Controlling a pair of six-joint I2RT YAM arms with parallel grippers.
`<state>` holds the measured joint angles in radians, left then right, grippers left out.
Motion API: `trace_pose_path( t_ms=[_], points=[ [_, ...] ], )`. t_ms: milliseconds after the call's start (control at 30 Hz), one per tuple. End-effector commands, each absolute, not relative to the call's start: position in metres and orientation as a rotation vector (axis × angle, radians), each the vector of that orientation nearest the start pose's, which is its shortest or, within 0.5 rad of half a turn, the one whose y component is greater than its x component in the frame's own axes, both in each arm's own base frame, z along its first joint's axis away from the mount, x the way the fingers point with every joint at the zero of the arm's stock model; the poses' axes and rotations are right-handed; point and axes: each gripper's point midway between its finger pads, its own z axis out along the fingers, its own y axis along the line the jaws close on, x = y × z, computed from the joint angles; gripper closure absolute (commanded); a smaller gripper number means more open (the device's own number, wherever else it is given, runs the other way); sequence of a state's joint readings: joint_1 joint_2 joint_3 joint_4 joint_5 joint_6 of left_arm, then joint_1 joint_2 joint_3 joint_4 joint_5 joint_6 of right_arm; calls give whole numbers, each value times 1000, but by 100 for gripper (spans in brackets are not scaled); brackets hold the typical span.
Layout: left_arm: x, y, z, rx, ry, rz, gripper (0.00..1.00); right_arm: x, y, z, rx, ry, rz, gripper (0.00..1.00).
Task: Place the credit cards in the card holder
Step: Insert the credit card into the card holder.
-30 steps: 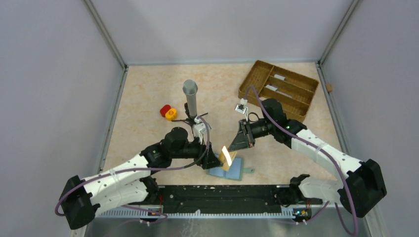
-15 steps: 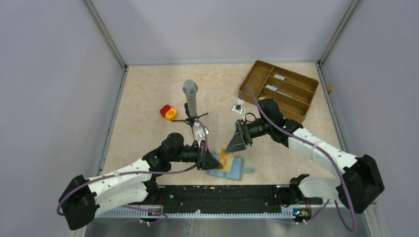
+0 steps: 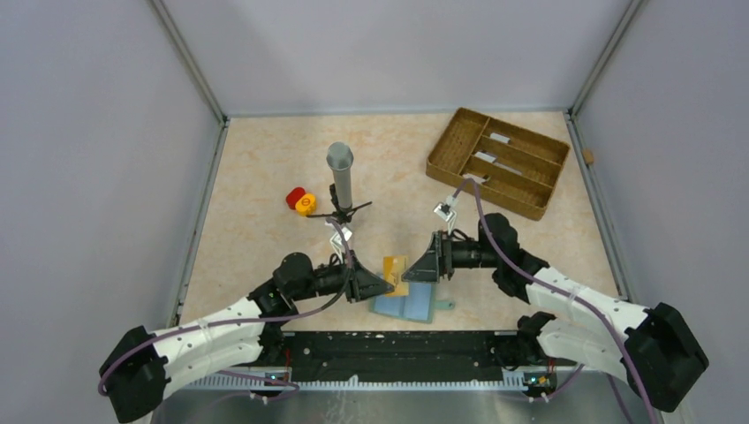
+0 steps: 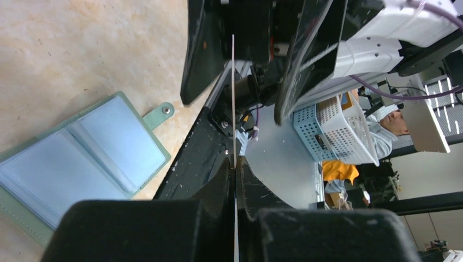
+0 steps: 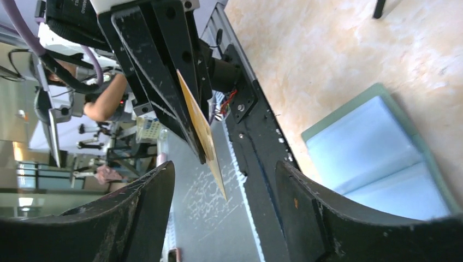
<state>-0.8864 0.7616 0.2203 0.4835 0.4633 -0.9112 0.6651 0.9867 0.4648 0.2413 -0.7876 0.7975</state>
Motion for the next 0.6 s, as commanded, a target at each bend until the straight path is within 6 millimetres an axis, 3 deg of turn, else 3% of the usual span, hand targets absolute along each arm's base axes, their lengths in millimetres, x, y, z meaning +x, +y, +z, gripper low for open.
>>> trace_pose_path(
  t_ms=[0,333,467,500,567],
  points=[
    [100,-290,202,360,1795,-1725,100,124,300,232,-415,1853,1796,36],
    [98,-293,199,358,1808,-1747,100,117,300,227,-337,1804,1852,72],
    [99,-292,199,345,1814,-1742,100,117,300,213,-292,1851,1851,100],
    [100,-292,196,337,1826,-1734,99,117,300,209,-272,1861,1850,100],
    [105,-291,188,298,1877,-1695,73,121,297,199,-207,1890,1828,100]
  ],
)
